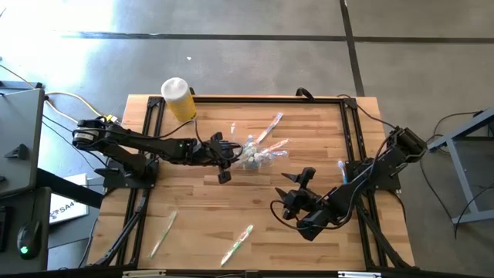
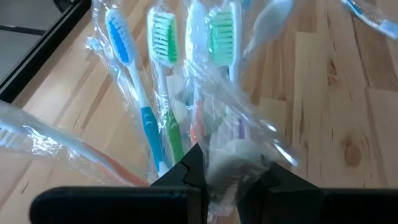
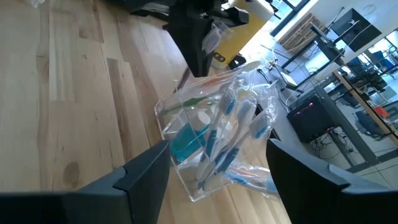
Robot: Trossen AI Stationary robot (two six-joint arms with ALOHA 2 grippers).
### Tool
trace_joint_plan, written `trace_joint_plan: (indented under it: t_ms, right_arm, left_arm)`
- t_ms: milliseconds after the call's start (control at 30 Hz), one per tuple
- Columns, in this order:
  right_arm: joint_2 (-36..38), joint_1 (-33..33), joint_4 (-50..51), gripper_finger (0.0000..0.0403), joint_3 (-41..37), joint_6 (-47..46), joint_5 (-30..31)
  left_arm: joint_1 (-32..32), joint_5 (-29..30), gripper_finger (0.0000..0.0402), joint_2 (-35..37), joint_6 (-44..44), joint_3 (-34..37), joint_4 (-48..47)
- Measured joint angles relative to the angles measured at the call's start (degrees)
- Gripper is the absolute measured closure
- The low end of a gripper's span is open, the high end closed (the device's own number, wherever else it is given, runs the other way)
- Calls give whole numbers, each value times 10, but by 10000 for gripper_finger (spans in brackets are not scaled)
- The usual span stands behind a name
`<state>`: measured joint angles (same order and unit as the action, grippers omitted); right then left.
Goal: Pick & Place toothbrushing station
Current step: Put the purple toothbrush into the transparent organizer
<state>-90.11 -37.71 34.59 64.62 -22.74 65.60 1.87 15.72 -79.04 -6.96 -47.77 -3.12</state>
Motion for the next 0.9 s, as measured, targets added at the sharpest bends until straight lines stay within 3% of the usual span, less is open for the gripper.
trace_joint_plan:
  t_ms: [667, 900]
  right_arm:
    - [0, 0, 6, 147, 0, -2, 0]
    - [0, 0, 9, 147, 0, -2, 0]
  left_arm:
    - [0, -34, 351, 0, -9, 0, 2]
    - [0, -55, 311, 0, -24, 0, 11]
